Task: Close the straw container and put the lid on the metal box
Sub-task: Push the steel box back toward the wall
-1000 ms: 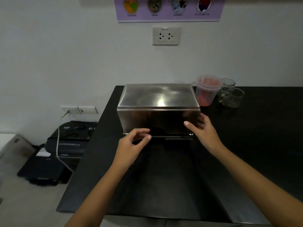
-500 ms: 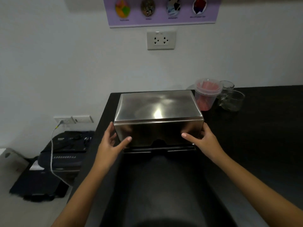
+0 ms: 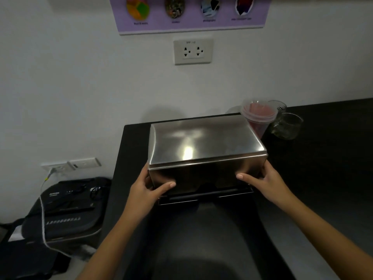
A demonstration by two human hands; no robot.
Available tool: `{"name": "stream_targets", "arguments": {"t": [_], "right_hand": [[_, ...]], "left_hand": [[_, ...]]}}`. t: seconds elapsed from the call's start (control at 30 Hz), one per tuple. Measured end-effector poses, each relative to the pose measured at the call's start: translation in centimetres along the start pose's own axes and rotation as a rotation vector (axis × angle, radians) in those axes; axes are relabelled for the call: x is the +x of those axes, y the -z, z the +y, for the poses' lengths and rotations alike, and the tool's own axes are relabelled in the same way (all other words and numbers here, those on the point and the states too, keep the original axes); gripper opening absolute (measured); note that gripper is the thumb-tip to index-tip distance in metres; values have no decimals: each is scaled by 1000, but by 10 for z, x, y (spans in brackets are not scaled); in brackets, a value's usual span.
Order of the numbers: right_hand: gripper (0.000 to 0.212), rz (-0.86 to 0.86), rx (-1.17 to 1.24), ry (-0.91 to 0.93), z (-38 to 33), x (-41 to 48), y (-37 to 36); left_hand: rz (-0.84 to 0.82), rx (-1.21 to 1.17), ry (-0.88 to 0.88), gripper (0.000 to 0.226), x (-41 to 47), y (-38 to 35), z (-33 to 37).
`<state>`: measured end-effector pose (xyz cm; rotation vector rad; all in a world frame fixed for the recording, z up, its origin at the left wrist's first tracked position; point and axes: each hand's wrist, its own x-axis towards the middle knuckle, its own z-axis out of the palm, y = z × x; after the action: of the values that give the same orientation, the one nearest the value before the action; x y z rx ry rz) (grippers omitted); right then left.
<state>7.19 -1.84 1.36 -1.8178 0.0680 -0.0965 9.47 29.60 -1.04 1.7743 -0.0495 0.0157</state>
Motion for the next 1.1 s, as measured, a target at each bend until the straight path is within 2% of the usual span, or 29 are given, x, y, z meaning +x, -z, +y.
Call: {"name": "stream_targets", "arguments": {"t": [0.47,0.83,1.1], "right_hand": [[66,-47,-20,13,9,78,1],[47,13,-10,61,12,135,-8],[37,15,-42,39,11,159,-14]], "left_hand": [[-7,26,48,67,70,-6,9],[-3,-1,91,90,127,-3,6],[-51,57,66,89,157,4,10]]}}
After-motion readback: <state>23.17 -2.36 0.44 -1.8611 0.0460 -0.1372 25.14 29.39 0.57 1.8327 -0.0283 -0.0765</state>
